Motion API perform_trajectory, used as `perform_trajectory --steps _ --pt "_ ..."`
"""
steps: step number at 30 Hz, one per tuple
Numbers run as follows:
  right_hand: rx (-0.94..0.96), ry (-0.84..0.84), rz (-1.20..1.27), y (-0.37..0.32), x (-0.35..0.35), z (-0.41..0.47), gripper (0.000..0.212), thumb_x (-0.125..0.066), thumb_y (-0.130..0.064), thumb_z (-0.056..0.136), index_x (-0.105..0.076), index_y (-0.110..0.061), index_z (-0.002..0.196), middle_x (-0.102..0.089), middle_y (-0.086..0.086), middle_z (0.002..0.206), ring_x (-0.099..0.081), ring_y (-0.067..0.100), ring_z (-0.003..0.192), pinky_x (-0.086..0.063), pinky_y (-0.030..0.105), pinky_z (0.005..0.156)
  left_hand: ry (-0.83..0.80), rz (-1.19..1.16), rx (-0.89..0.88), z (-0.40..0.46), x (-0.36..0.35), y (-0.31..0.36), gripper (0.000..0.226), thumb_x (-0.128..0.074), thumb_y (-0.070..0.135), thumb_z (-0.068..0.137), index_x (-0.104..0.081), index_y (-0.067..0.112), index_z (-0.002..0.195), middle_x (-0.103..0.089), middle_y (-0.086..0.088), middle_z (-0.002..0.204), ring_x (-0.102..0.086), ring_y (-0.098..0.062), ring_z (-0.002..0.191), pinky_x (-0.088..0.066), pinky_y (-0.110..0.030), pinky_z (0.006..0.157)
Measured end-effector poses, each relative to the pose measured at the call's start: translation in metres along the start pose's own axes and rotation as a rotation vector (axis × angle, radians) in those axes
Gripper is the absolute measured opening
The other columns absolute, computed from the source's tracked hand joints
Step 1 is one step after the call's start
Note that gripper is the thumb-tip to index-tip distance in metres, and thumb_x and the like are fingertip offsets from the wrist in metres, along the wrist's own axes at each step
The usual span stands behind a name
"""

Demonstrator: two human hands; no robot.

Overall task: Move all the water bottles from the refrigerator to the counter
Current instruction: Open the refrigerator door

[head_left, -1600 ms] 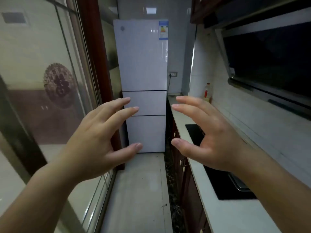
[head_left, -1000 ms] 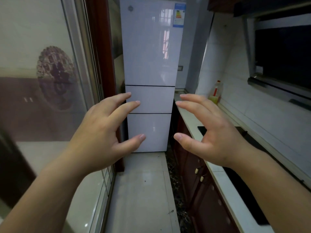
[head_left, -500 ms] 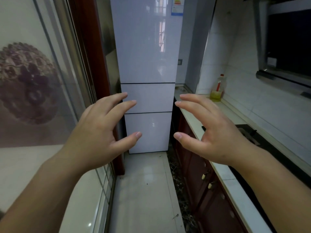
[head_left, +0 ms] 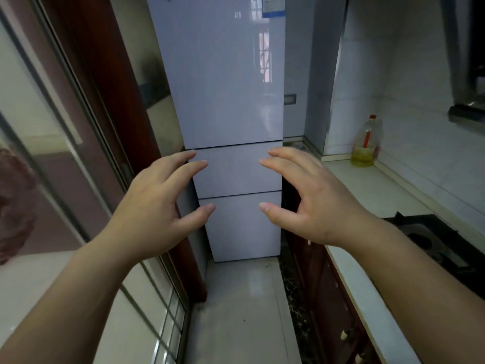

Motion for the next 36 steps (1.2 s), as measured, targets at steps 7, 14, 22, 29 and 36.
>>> perform_trajectory --steps 7,14,22,29,36 --pt "0.042 -0.008 -0.019 0.060 -0.007 0.039 0.064 -0.050 -0.058 0.083 -0.044 -0.026 0.138 -0.040 -0.004 0.146 -0.035 0.014 0.134 -0.032 0.035 0.108 0.007 0.041 0.052 0.054 -0.027 -0.013 0.069 -0.049 0.058 0.085 -0.049 0.017 0.140 -0.045 -0.008 0.147 -0.043 -0.028 0.134 -0.037 -0.047 0.107" --pt "0.054 -0.017 -0.003 0.092 -0.028 0.077 0.063 -0.051 -0.059 0.083 -0.042 -0.029 0.139 -0.038 -0.007 0.146 -0.034 0.013 0.135 -0.029 0.033 0.107 -0.010 0.039 0.071 0.092 -0.054 -0.040 0.068 -0.047 0.060 0.086 -0.048 0.019 0.141 -0.044 -0.006 0.148 -0.041 -0.026 0.136 -0.038 -0.051 0.107" --pt "0.031 -0.058 -0.038 0.124 -0.077 0.132 0.064 -0.052 -0.059 0.083 -0.043 -0.029 0.138 -0.038 -0.007 0.146 -0.033 0.012 0.135 -0.030 0.033 0.107 0.008 -0.012 0.051 0.130 -0.105 -0.106 0.064 -0.049 0.057 0.088 -0.052 0.019 0.138 -0.046 -0.005 0.147 -0.042 -0.024 0.135 -0.039 -0.050 0.107" --pt "0.010 -0.068 -0.094 0.145 -0.123 0.214 0.064 -0.052 -0.059 0.083 -0.043 -0.030 0.139 -0.035 -0.008 0.148 -0.031 0.010 0.135 -0.029 0.033 0.108 0.024 -0.074 0.024 0.181 -0.142 -0.193 0.064 -0.050 0.057 0.086 -0.049 0.022 0.139 -0.045 -0.005 0.147 -0.043 -0.023 0.134 -0.039 -0.047 0.106" --pt "0.017 -0.048 -0.143 0.152 -0.170 0.295 0.064 -0.053 -0.059 0.084 -0.043 -0.029 0.139 -0.036 -0.007 0.148 -0.030 0.009 0.136 -0.025 0.027 0.106 0.039 -0.109 0.011 0.225 -0.159 -0.276 0.066 -0.050 0.058 0.086 -0.047 0.021 0.141 -0.044 -0.004 0.148 -0.042 -0.022 0.134 -0.036 -0.042 0.105"
Point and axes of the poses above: each hand's wrist, its own z-axis towards the middle knuckle, its own x-axis out of the back of the hand, y = z × x, the point moved 4 cm from there along z, towards the middle knuckle
